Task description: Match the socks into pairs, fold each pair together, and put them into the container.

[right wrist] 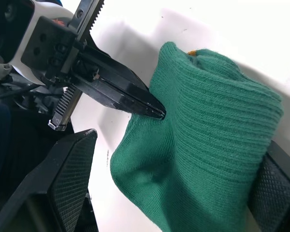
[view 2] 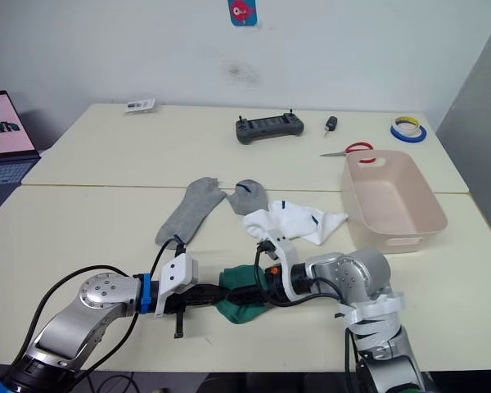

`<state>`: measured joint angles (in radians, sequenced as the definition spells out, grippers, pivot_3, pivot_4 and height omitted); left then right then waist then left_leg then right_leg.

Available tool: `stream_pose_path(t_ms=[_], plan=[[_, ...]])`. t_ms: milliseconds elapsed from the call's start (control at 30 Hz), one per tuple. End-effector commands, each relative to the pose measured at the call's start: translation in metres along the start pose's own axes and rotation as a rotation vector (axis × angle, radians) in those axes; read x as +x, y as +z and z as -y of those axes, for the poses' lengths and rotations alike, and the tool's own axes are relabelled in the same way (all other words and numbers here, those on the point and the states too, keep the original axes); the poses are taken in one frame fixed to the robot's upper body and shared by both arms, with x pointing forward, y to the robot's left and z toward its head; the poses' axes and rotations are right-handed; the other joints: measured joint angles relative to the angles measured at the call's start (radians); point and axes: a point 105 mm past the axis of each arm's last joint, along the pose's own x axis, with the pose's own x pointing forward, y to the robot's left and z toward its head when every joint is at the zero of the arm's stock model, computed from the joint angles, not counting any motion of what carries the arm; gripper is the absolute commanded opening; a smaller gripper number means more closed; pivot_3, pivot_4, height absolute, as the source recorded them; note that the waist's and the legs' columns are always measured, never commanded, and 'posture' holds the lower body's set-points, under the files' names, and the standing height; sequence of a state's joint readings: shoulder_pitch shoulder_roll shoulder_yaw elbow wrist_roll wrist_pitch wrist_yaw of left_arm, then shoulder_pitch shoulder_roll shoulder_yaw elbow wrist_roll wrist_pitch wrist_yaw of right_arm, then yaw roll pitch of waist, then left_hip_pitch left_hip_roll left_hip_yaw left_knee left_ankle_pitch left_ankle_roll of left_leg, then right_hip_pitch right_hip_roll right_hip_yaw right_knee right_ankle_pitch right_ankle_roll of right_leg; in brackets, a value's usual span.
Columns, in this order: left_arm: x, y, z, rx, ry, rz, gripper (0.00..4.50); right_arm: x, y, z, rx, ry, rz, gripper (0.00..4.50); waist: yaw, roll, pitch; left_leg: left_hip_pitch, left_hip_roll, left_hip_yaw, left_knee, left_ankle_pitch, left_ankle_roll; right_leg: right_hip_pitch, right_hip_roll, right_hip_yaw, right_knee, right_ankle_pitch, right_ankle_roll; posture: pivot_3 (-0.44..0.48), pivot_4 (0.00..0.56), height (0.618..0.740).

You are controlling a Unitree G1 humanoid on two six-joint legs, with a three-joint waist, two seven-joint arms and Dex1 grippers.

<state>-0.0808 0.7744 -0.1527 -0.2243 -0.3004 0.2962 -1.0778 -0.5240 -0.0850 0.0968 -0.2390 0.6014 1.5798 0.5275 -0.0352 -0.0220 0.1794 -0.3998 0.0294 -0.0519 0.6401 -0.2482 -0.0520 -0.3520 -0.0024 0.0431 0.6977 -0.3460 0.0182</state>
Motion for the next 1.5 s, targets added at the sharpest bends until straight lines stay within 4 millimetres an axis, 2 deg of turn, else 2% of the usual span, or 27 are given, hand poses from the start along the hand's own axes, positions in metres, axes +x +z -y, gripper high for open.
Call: stream_pose_path(t_ms=[33,267,367,400,500,600,700,767,900,1000,1100,1200,1367,1500], plan=[[-0.001,-0.018,0.003,-0.04,0.002,-0.07,0.0,0.003,0.003,-0.005,0.004,0.024,0.02,3.82,-0.001,0.0,0.0,0.0,0.0,0.0,0.0,0.0,0.0,0.0,0.0,0.0,0.0,0.0,0.0,0.0,0.15,0.737],[-0.002,-0.015,0.0,-0.042,0.025,-0.051,0.0,0.004,0.004,-0.004,0.009,0.014,0.053,1.37,-0.001,0.0,0.0,0.0,0.0,0.0,-0.001,0.0,0.0,0.0,0.0,0.0,0.0,0.0,0.0,0.0,0.15,0.737],[-0.003,-0.006,0.0,-0.051,0.025,0.008,0.0,0.0,0.004,-0.003,-0.028,-0.005,0.068,0.3,-0.001,0.0,0.0,0.0,0.0,0.0,-0.001,0.0,0.0,0.0,0.0,0.0,0.0,0.0,0.0,0.0,0.15,0.737],[-0.004,0.001,0.0,-0.061,0.02,0.042,0.0,-0.003,0.005,-0.002,-0.063,-0.022,0.073,0.12,-0.002,0.0,0.0,0.0,0.0,0.0,-0.001,0.0,0.0,-0.001,0.0,0.0,0.0,0.0,0.0,0.0,0.15,0.737],[-0.01,0.021,-0.003,-0.1,0.015,0.135,0.0,-0.012,0.005,0.0,-0.155,-0.062,0.087,0.11,-0.003,0.0,0.001,-0.001,0.0,0.0,-0.001,0.0,0.0,-0.001,0.0,0.0,0.0,0.0,0.0,0.0,0.15,0.737],[-0.02,0.053,-0.005,-0.119,-0.047,0.192,0.59,-0.032,0.003,0.001,-0.27,-0.105,0.111,0.11,0.003,-0.001,0.003,-0.002,0.0,-0.002,0.0,0.0,0.0,-0.001,0.0,-0.002,0.0,0.0,0.0,0.0,0.15,0.737],[-0.021,0.086,-0.004,-0.112,-0.105,0.272,1.52,-0.052,-0.004,-0.003,-0.359,-0.12,0.121,0.11,0.005,-0.001,0.003,-0.003,-0.001,-0.002,0.0,0.0,0.0,-0.001,0.0,-0.002,-0.001,0.0,0.0,0.0,0.15,0.737],[-0.02,0.1,-0.004,-0.104,-0.126,0.303,2.18,-0.059,-0.009,-0.005,-0.379,-0.124,0.122,0.11,0.003,-0.001,0.003,-0.003,-0.001,-0.001,0.0,0.0,0.0,-0.001,0.0,-0.002,-0.002,0.0,0.0,0.0,0.15,0.737],[-0.004,0.152,-0.006,0.009,-0.19,0.409,3.44,-0.09,-0.026,-0.013,-0.419,-0.152,0.135,0.11,0.008,-0.002,0.004,-0.004,-0.001,-0.001,0.001,0.0,0.0,0.0,0.001,-0.002,-0.002,0.0,0.0,0.0,0.15,0.737],[0.009,0.174,-0.011,0.078,-0.202,0.433,4.44,-0.109,-0.027,-0.023,-0.443,-0.172,0.195,0.11,0.008,-0.003,0.004,-0.006,-0.002,-0.001,0.003,0.0,0.0,0.0,0.004,-0.003,-0.002,0.0,0.001,0.0,0.15,0.737],[0.022,0.184,-0.016,0.126,-0.201,0.428,4.5,-0.134,-0.016,-0.029,-0.417,-0.205,0.338,0.11,0.0,-0.003,0.004,-0.005,-0.002,0.0,0.003,0.0,0.0,0.0,0.004,-0.002,-0.001,0.0,0.001,0.0,0.15,0.737],[0.032,0.18,-0.019,0.147,-0.201,0.404,4.5,-0.165,-0.007,-0.024,-0.408,-0.305,0.409,0.11,-0.001,-0.002,0.004,-0.003,-0.002,0.002,0.002,0.0,0.0,0.0,0.007,-0.001,-0.001,0.0,0.001,0.0,0.15,0.737],[0.033,0.177,-0.019,0.144,-0.219,0.404,4.5,-0.229,0.018,-0.016,-0.483,-0.533,0.44,0.11,0.003,-0.002,0.005,-0.004,-0.002,0.002,0.003,0.0,0.0,0.0,0.007,0.001,-0.002,0.0,0.001,0.0,0.15,0.737],[0.032,0.179,-0.016,0.154,-0.228,0.401,4.5,-0.268,0.049,0.002,-0.646,-0.775,0.397,0.11,0.003,-0.002,0.005,-0.004,-0.002,0.004,0.003,0.0,0.0,0.001,0.008,0.001,-0.002,0.0,0.001,0.0,0.15,0.737]])
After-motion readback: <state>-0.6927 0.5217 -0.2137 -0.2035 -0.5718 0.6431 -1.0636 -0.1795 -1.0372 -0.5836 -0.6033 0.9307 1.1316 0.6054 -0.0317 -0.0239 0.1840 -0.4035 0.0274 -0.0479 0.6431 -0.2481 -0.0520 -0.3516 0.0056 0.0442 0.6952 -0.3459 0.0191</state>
